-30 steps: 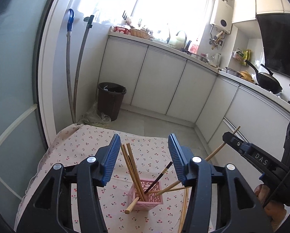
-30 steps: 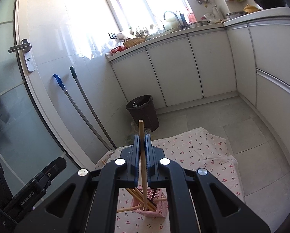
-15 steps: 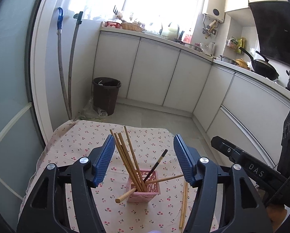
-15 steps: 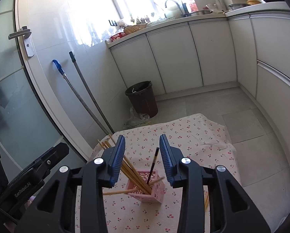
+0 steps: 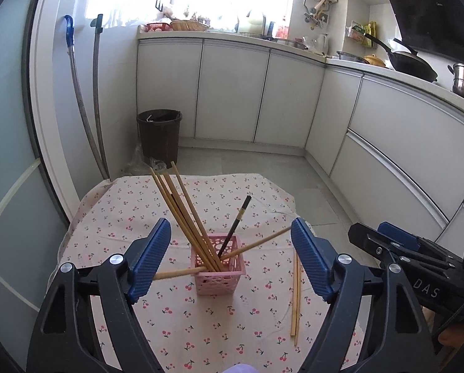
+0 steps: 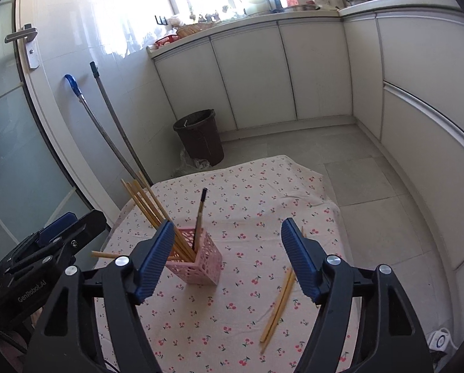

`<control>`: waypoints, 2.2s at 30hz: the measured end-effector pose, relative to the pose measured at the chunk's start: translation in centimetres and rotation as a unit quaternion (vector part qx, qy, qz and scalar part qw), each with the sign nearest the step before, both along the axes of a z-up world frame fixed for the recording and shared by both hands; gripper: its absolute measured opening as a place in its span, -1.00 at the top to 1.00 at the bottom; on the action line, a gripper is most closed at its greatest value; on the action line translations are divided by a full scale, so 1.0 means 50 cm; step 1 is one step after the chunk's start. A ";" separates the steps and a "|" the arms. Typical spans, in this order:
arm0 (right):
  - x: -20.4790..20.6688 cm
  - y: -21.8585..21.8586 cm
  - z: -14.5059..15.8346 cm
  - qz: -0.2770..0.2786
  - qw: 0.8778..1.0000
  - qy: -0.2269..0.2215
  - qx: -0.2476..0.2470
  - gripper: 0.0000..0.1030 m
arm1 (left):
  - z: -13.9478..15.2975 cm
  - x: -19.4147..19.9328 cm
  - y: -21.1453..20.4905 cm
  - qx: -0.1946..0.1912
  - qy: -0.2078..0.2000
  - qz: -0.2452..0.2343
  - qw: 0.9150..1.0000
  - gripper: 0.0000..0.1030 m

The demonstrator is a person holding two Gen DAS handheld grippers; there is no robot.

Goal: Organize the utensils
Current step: 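Withdraw both open tools from the basket toward the last wooden chopsticks, then grasp a wooden chopstick with the left tool while the right tool grasps the other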

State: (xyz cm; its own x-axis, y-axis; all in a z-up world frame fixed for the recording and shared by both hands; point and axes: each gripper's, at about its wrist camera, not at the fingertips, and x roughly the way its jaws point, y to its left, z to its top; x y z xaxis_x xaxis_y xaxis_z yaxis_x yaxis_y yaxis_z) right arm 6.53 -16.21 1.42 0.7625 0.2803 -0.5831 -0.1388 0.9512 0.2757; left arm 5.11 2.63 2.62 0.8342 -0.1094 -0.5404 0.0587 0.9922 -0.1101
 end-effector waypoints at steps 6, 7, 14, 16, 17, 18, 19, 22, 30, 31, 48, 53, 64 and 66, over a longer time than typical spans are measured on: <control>-0.034 -0.079 -0.021 -0.074 0.997 0.020 0.018 -0.78 | -0.036 -0.014 -0.018 0.012 0.023 -0.007 1.000 -0.80; -0.039 -0.091 -0.025 -0.081 0.996 0.025 0.026 -0.83 | -0.045 -0.015 -0.021 0.012 0.031 -0.011 0.999 -0.84; -0.055 -0.189 -0.070 -0.136 0.983 0.082 0.092 -0.87 | -0.174 0.002 -0.102 0.042 0.156 -0.087 0.983 -0.86; -0.051 -0.212 -0.080 -0.147 0.977 0.097 0.121 -0.87 | -0.228 0.003 -0.131 0.057 0.189 -0.112 0.974 -0.86; -0.049 -0.221 -0.086 -0.149 0.974 0.106 0.135 -0.87 | -0.257 0.001 -0.143 0.068 0.200 -0.118 0.970 -0.86; -0.047 -0.228 -0.092 -0.151 0.971 0.115 0.148 -0.87 | -0.284 0.001 -0.154 0.080 0.208 -0.124 0.967 -0.86; -0.046 -0.235 -0.101 -0.152 0.967 0.124 0.163 -0.87 | -0.307 0.000 -0.163 0.092 0.209 -0.129 0.965 -0.86; -0.040 -0.244 -0.117 -0.146 0.959 0.142 0.197 -0.87 | -0.353 -0.004 -0.178 0.125 0.180 -0.147 0.965 -0.85; -0.029 -0.239 -0.133 -0.133 0.952 0.162 0.226 -0.87 | -0.415 0.040 -0.172 0.116 0.195 -0.144 0.963 -0.85; -0.028 -0.241 -0.136 -0.131 0.949 0.165 0.233 -0.87 | -0.421 0.043 -0.175 0.121 0.197 -0.144 0.962 -0.85; -0.018 -0.250 -0.162 -0.128 0.935 0.187 0.273 -0.87 | -0.452 0.059 -0.174 0.135 0.204 -0.133 0.960 -0.79; -0.015 -0.251 -0.171 -0.127 0.930 0.196 0.283 -0.87 | -0.453 0.061 -0.182 0.136 0.201 -0.139 0.960 -0.69; -0.006 -0.268 -0.201 -0.146 0.923 0.216 0.284 -0.87 | -0.448 0.057 -0.242 0.135 0.182 -0.199 0.953 0.81; -0.002 -0.272 -0.215 -0.154 0.919 0.224 0.285 -0.87 | -0.448 0.048 -0.248 0.144 0.182 -0.201 0.952 0.87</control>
State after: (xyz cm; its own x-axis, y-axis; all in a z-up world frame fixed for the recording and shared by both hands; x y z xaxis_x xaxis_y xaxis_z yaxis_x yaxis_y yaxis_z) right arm 6.45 -29.81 -9.34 0.5755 0.4495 -0.6832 0.3618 0.6093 0.7056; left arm 7.52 -9.76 -19.77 0.5081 -0.1834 -0.8416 0.4504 0.8894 0.0781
